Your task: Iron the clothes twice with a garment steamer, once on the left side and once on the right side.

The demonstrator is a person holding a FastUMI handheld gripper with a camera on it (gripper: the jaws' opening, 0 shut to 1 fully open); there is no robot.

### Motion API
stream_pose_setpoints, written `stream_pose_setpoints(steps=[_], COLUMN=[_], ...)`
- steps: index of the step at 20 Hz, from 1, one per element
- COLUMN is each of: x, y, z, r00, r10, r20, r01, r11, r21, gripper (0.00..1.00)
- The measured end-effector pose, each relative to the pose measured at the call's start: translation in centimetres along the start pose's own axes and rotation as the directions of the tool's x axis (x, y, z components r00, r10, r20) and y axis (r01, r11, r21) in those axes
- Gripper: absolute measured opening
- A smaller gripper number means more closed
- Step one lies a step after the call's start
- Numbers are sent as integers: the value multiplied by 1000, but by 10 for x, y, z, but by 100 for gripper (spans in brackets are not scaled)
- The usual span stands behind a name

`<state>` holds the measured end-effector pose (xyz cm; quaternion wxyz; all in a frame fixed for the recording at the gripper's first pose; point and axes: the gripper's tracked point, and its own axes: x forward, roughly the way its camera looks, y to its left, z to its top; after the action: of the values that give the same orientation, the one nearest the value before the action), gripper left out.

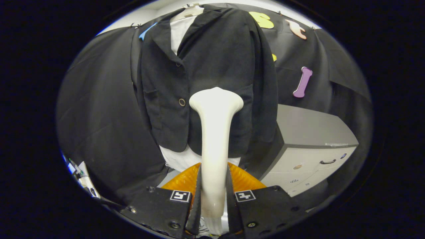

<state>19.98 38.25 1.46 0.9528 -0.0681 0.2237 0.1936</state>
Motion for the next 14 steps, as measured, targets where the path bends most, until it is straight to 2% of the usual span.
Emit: stream_pose_setpoints(steps=[8,14], x=[21,20], y=[-4,-6], z=[-43,-43], r00=[995,994], r10=[0,10], r20=[-102,-107], r01=[0,-9], r11=[1000,1000], r21=[-4,14], gripper=[36,35])
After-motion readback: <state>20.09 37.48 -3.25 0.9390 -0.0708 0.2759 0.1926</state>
